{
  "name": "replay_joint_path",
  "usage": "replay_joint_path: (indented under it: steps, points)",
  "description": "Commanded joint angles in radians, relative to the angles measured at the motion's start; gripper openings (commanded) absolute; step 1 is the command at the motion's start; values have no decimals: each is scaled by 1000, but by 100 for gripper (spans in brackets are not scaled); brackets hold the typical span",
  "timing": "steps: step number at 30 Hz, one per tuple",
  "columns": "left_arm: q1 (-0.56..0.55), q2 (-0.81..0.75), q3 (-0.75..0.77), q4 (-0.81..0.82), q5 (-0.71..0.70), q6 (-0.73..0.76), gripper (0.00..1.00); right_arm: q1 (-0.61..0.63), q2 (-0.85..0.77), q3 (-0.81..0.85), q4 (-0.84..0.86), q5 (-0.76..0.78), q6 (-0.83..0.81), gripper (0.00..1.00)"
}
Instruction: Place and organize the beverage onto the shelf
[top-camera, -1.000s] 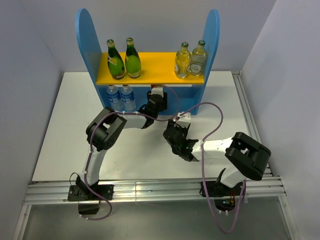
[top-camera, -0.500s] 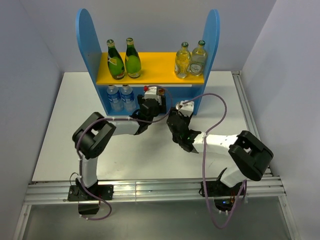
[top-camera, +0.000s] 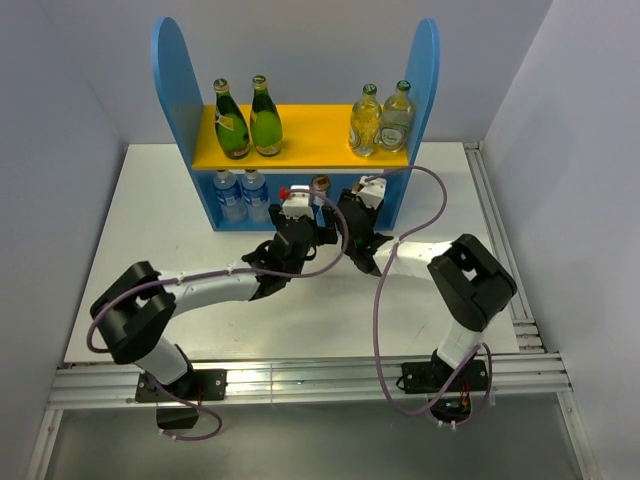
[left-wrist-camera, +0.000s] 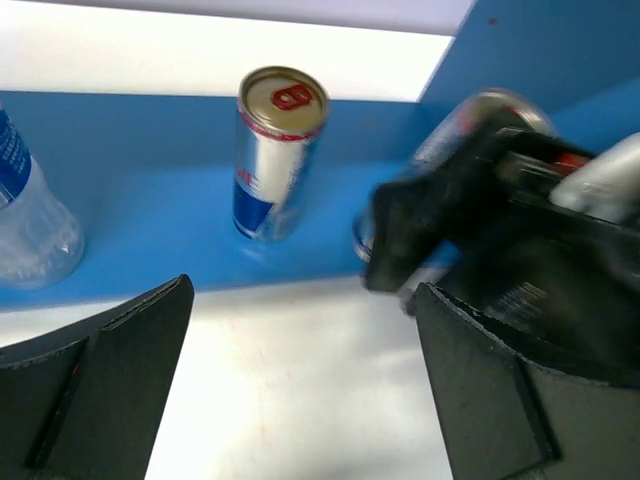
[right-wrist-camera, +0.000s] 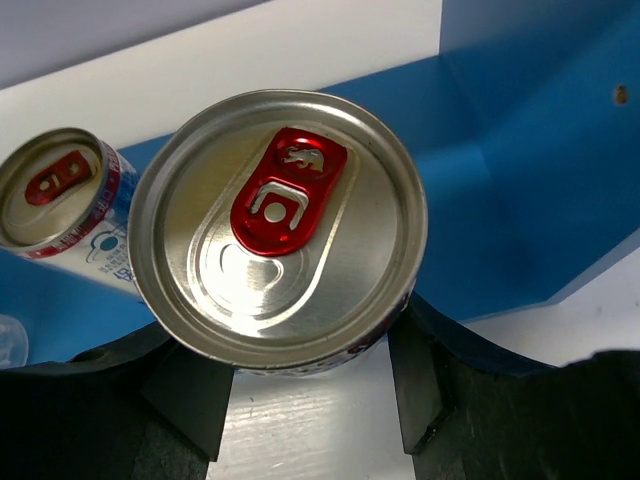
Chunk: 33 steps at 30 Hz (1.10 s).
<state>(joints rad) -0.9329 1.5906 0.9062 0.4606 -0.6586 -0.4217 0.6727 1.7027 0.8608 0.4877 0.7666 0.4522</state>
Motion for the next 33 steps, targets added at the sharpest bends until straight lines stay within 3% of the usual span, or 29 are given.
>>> replay_joint_path:
  steps: [1, 11, 14, 15, 17, 27, 33]
  points:
    - [-47, -113, -10, -60, -38, -28, 99, -1, 3, 60, 45, -9, 49, 0]
    - [-202, -340, -105, -226, -179, -118, 99, -5, 67, 170, -50, 26, 62, 3]
    - [-234, -397, -131, -258, -217, -141, 99, -7, 89, 204, -69, 28, 48, 36]
    - [-242, -411, -138, -267, -228, -146, 99, -9, 103, 216, -80, 31, 49, 57]
    - [-259, -448, -153, -290, -262, -153, 99, -13, 118, 248, -123, 39, 59, 74]
    - [-333, -593, -208, -402, -383, -201, 99, -24, 133, 276, -150, 40, 54, 77]
    - [-368, -606, -196, -447, -418, -210, 99, -18, 78, 190, -68, 43, 31, 80]
